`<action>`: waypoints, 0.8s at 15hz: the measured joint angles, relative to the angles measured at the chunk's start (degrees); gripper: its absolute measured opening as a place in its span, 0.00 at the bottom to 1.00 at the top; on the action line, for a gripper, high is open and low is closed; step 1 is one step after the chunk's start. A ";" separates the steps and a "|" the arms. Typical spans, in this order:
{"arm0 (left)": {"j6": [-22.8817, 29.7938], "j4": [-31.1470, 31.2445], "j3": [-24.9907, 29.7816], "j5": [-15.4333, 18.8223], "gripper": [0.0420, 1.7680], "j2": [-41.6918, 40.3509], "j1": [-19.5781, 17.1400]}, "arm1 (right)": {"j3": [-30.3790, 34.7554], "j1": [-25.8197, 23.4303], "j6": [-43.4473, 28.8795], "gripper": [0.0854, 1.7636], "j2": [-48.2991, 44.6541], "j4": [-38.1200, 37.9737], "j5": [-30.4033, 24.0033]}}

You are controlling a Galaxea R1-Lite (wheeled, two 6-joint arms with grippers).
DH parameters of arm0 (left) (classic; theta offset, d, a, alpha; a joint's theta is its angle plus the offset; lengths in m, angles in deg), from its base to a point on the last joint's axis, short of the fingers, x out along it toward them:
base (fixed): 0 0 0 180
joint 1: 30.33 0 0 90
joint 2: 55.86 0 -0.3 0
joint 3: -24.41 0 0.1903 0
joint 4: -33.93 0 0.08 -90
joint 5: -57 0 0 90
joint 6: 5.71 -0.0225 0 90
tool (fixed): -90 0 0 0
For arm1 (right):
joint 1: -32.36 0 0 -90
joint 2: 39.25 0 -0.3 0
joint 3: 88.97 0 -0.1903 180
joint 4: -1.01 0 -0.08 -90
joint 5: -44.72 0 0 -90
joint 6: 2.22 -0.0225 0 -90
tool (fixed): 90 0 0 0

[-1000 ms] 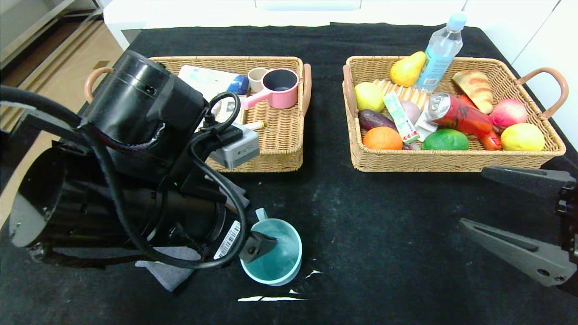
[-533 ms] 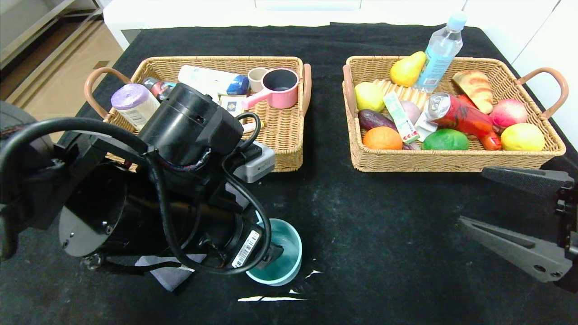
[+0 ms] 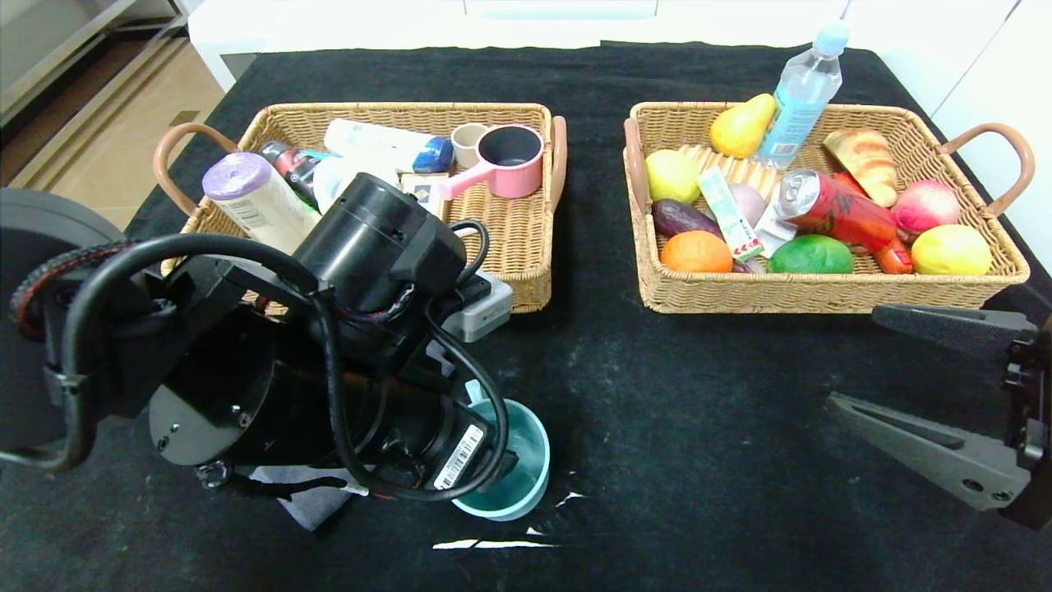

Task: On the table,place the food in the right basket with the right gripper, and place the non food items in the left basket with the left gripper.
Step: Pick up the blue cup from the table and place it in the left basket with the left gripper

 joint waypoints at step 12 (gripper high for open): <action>-0.20 -0.11 0.38 0.13 0.08 0.26 -0.09 | 0.23 0.11 0.10 0.96 0.33 0.00 -0.07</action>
